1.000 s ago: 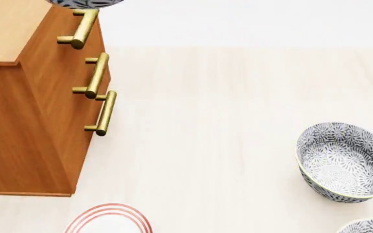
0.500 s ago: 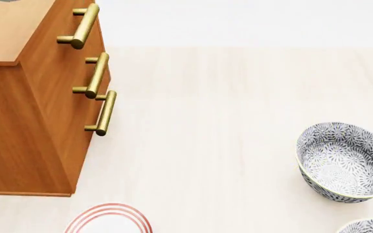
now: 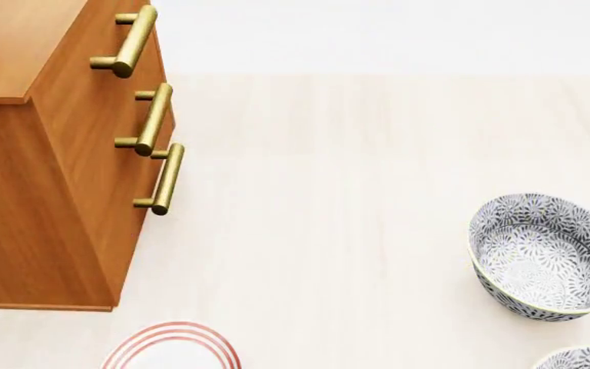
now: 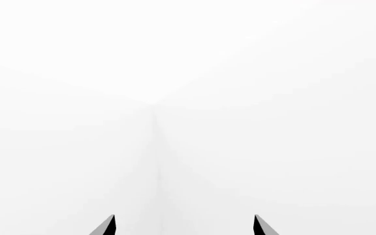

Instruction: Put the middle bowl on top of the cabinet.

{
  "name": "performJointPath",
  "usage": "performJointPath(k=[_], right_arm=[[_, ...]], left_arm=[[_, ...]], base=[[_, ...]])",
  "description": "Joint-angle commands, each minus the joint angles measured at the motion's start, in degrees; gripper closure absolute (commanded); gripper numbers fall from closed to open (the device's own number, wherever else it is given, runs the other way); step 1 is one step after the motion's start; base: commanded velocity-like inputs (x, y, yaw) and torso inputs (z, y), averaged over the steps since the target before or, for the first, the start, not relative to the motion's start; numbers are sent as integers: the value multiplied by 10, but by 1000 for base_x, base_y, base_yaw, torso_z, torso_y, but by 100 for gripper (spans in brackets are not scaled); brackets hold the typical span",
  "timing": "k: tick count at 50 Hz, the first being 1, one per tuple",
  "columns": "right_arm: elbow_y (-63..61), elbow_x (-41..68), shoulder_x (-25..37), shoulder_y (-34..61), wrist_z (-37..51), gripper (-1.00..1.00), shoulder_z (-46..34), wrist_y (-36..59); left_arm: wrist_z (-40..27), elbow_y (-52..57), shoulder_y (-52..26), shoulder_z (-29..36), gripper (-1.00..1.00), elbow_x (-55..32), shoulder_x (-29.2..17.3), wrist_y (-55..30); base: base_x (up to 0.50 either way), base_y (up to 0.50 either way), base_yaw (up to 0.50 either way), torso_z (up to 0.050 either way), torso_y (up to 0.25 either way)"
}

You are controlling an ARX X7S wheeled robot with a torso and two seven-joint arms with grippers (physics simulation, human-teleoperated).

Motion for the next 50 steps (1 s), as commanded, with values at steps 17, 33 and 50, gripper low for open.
performJointPath(k=[17,33,50], right_arm=[[0,10,-9,-7,-11,-100,14,-9],[0,0,-10,4,-15,-100,4,-1],[0,1,-20,12,-31,-100,7,1]], left_arm=[[41,-125,23,37,100,40,22,0],[50,-156,24,50,100,54,33,-10],[-20,-2,-10,54,-100,88,-30,6]], base=[[0,0,0,0,1],[0,0,0,0,0],[0,0,0,0,0]])
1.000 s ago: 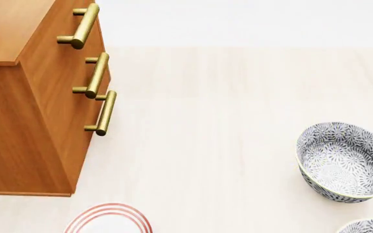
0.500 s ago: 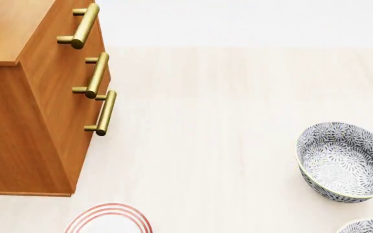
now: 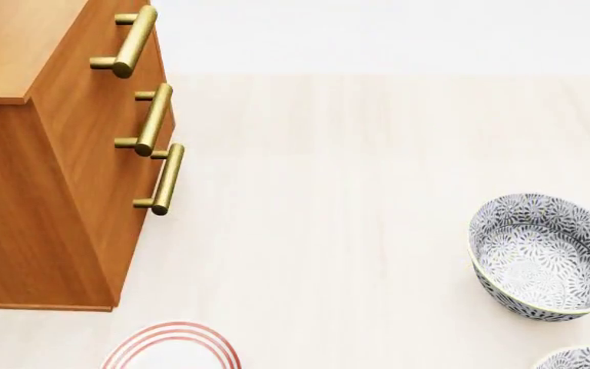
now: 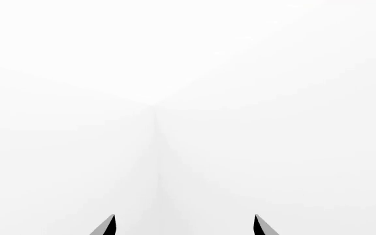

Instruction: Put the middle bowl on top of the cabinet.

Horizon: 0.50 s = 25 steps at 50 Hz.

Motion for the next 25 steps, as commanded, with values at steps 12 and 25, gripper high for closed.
performJointPath(k=[12,25], right_arm=[[0,3,0,4,-5,-100,4,2],[0,4,10,5,-2,-100,3,6]], left_arm=[[-90,234,-26,6,-100,46,-93,30],[-103,445,-45,58,-100,50,-179,89]], base=[[0,0,0,0,0],[0,0,0,0,0]])
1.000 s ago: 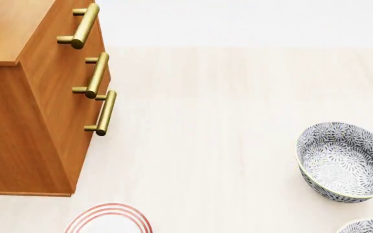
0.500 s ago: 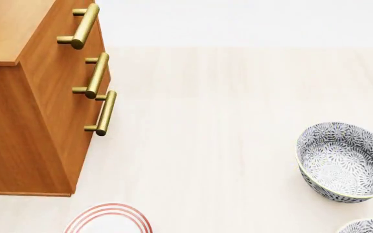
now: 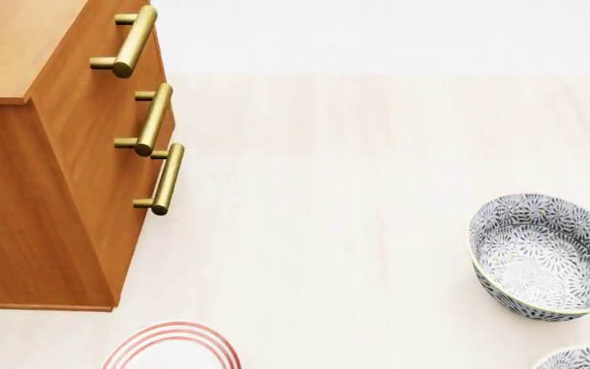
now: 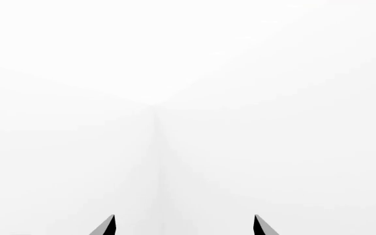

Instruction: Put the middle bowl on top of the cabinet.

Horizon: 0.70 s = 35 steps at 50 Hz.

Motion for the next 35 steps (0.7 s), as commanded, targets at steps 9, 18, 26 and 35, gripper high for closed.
performJointPath(k=[9,18,26,35], right_arm=[[1,5,16,5,5,-100,1,12],[3,2,25,12,7,-100,-4,21],[5,2,30,12,11,-100,-5,21],[5,4,31,1,16,-100,-2,11]], left_arm=[[-13,266,-27,58,-100,39,-97,64],[16,359,-22,78,-100,128,-118,68],[31,424,10,92,-100,184,-130,89],[48,444,49,96,-100,231,-130,126]], base=[[0,0,0,0,0],[0,0,0,0,0],[0,0,0,0,0],[0,0,0,0,0]])
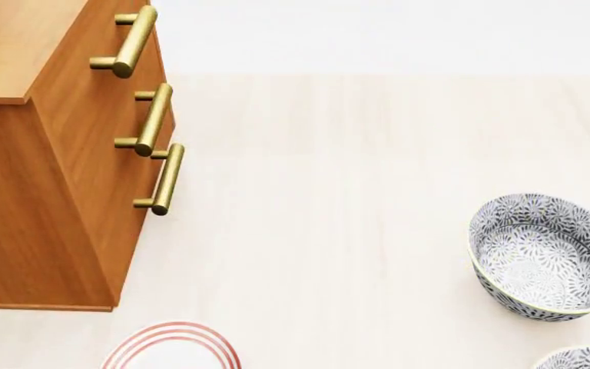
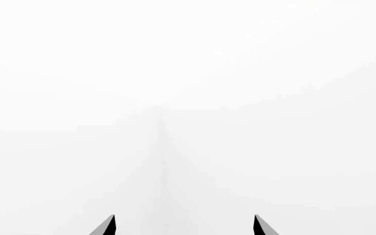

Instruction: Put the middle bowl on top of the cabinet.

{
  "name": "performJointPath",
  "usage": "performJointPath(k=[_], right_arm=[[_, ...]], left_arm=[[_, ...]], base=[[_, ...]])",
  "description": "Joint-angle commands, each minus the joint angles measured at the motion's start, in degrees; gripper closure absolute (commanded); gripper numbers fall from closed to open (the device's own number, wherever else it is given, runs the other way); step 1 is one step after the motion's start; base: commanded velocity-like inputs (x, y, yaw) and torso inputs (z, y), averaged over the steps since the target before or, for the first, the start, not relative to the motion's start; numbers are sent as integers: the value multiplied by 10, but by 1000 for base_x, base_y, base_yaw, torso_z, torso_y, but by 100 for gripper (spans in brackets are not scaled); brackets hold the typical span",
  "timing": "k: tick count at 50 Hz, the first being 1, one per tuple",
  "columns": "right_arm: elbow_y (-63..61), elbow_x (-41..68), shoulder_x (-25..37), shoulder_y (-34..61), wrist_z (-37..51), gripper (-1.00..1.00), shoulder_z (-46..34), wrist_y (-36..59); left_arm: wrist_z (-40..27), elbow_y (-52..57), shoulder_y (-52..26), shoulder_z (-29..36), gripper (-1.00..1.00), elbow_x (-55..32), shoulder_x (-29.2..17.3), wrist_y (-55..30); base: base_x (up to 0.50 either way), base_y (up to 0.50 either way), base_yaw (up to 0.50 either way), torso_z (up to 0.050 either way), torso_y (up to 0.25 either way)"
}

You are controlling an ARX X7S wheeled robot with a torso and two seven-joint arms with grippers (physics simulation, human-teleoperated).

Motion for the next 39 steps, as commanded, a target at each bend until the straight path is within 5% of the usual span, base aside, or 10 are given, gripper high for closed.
performJointPath(k=[1,39], right_arm=[[0,3,3,-10,6,-100,3,-9],[2,3,16,-22,16,-100,2,-17]], left_arm=[[24,49,45,14,-100,70,-7,43],[-10,178,210,69,-100,372,-23,121]], base=[[0,0,0,0,0],[0,0,0,0,0]])
